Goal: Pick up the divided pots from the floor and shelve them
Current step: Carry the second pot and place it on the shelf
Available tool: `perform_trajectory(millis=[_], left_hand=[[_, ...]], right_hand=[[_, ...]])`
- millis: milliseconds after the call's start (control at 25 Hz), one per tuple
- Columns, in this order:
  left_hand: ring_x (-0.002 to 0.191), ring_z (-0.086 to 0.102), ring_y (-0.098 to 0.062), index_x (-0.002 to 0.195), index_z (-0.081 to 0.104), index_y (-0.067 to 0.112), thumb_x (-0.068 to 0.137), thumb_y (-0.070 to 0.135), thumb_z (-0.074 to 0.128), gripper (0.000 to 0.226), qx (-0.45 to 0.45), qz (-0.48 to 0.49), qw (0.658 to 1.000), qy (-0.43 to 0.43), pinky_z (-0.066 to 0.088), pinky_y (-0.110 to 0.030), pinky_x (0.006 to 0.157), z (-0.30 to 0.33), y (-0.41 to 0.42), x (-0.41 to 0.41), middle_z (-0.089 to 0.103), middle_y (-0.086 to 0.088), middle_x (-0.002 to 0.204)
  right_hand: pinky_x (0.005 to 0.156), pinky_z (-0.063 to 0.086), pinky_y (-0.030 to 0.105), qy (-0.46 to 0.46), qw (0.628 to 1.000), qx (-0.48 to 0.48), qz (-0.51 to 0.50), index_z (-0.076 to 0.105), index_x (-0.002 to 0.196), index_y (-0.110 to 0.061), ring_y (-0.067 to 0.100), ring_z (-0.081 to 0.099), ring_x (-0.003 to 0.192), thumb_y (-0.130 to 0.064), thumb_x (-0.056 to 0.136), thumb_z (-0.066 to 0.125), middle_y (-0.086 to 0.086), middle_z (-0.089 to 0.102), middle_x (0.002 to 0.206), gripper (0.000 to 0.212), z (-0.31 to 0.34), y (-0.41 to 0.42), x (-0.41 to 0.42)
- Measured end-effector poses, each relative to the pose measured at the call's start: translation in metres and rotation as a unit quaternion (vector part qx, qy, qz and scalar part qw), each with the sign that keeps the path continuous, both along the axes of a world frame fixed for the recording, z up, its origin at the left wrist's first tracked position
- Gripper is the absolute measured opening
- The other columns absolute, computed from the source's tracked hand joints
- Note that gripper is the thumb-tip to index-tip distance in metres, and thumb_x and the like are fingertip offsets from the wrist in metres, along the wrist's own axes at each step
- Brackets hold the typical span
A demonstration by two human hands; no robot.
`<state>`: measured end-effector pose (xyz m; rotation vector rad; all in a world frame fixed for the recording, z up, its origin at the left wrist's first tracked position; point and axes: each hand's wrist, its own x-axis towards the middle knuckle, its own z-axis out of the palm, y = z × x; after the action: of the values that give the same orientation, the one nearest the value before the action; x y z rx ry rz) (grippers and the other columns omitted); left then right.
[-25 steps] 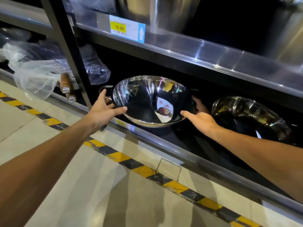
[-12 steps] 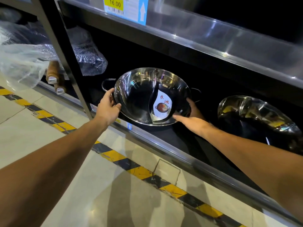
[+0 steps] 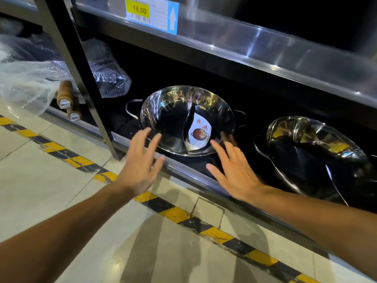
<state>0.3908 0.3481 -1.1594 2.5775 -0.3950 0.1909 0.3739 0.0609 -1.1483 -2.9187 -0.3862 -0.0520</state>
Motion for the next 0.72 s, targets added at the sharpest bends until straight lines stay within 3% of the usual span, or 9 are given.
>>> perform_trajectory(millis=[80,120,200,320,440,600,720], left_hand=[[0.151,-0.019,-0.024,0.156,-0.002,0.035,0.099,0.055,0.020,0.064,0.119,-0.066,0.991,0.005,-0.003,-0.045,0.122,-0.009,-0.001,-0.012,-0.012,-0.004,0.166],[0.149,-0.025,-0.023,0.154,-0.012,0.038,0.098,0.058,0.012,0.064,0.166,-0.071,0.984,0.001,-0.007,-0.045,0.121,-0.013,0.001,-0.012,-0.020,-0.003,0.164],[0.147,-0.030,-0.023,0.152,-0.020,0.038,0.097,0.058,0.007,0.064,0.203,-0.063,0.977,-0.002,-0.009,-0.044,0.121,-0.015,0.006,-0.003,-0.028,-0.002,0.162],[0.149,-0.022,-0.028,0.154,-0.016,0.030,0.100,0.050,0.014,0.065,0.247,-0.014,0.969,-0.001,-0.004,-0.045,0.123,-0.011,0.006,0.024,-0.022,-0.007,0.163],[0.150,-0.020,-0.032,0.154,-0.017,0.024,0.100,0.050,0.017,0.069,0.220,0.057,0.973,0.049,-0.003,-0.046,0.123,-0.008,-0.006,0.044,-0.019,-0.013,0.163],[0.149,-0.022,-0.032,0.154,-0.011,0.039,0.100,0.053,0.022,0.065,0.193,-0.030,0.981,0.018,-0.001,-0.048,0.122,-0.014,-0.005,0.037,-0.020,-0.012,0.163],[0.149,-0.023,-0.030,0.152,-0.014,0.043,0.099,0.054,0.020,0.064,0.194,-0.015,0.980,0.029,-0.002,-0.047,0.122,-0.012,-0.004,0.041,-0.024,-0.009,0.163]], right_hand=[[0.122,0.004,0.043,0.040,0.998,-0.044,0.031,-0.003,0.161,-0.028,0.034,0.006,0.154,-0.065,0.101,0.024,0.005,-0.001,0.169,0.076,-0.005,-0.006,-0.005],[0.123,0.000,0.044,0.051,0.996,-0.063,0.041,-0.009,0.161,-0.029,0.033,0.001,0.154,-0.066,0.100,0.023,0.003,-0.007,0.170,0.078,-0.006,-0.009,-0.004],[0.125,0.008,0.048,0.037,0.992,-0.107,0.063,-0.014,0.160,-0.028,0.031,0.004,0.154,-0.068,0.099,0.023,0.002,-0.010,0.169,0.082,-0.007,-0.011,0.002],[0.122,0.015,0.049,0.039,0.990,-0.129,0.045,-0.017,0.159,-0.028,0.032,0.011,0.152,-0.071,0.096,0.028,0.002,-0.008,0.170,0.088,-0.003,0.005,0.018],[0.123,0.010,0.050,0.065,0.994,-0.073,0.041,-0.015,0.158,-0.034,0.030,-0.006,0.155,-0.071,0.096,0.029,-0.002,-0.012,0.169,0.085,-0.004,0.029,0.031],[0.122,0.006,0.049,0.059,0.995,-0.065,0.045,-0.017,0.156,-0.039,0.025,-0.020,0.153,-0.073,0.095,0.022,-0.006,-0.018,0.168,0.081,-0.010,0.033,0.037],[0.122,0.012,0.050,0.066,0.995,-0.062,0.045,-0.020,0.154,-0.043,0.023,-0.022,0.153,-0.076,0.092,0.017,-0.011,-0.020,0.167,0.079,-0.013,0.032,0.042]])
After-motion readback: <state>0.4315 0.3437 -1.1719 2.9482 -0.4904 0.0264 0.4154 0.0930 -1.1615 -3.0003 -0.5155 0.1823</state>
